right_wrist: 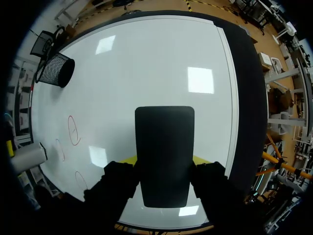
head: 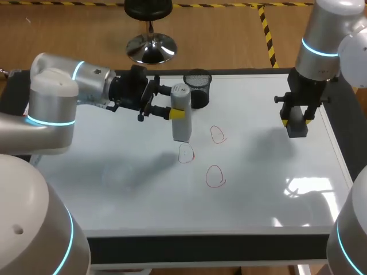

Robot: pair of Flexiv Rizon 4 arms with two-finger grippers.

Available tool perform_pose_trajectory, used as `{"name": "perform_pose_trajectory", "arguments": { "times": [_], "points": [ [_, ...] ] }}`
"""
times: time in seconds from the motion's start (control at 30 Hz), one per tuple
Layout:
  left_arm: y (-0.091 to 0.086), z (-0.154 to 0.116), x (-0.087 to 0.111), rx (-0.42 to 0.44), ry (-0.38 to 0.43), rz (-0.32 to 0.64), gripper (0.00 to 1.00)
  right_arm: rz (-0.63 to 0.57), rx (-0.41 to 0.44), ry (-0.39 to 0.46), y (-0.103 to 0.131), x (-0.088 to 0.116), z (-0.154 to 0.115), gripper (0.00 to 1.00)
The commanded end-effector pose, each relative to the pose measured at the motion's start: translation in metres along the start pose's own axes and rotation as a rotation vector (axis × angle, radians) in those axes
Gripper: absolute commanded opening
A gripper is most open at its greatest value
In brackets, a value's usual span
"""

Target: Pick up the inspection probe, press it on each red-marked spot on the whiteboard one by one, put down the probe, pick up the eraser, and wipe off all the red marks.

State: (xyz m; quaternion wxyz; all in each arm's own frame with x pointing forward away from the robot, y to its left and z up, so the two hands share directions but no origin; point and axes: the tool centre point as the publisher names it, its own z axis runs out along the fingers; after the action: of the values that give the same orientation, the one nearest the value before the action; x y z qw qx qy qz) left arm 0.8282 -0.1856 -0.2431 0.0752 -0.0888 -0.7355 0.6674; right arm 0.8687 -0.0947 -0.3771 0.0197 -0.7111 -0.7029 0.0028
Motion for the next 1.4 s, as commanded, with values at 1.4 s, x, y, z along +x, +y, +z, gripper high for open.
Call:
{"name": "perform_pose_trajectory", "arguments": {
  "times": [1.4],
  "points": [
    [-0.002,-0.119,-0.059,0.024,-0.07,-0.02,0.0,-0.001,0.0,-0.001,0.0,-0.001,-0.002,0.0]
  ]
}}
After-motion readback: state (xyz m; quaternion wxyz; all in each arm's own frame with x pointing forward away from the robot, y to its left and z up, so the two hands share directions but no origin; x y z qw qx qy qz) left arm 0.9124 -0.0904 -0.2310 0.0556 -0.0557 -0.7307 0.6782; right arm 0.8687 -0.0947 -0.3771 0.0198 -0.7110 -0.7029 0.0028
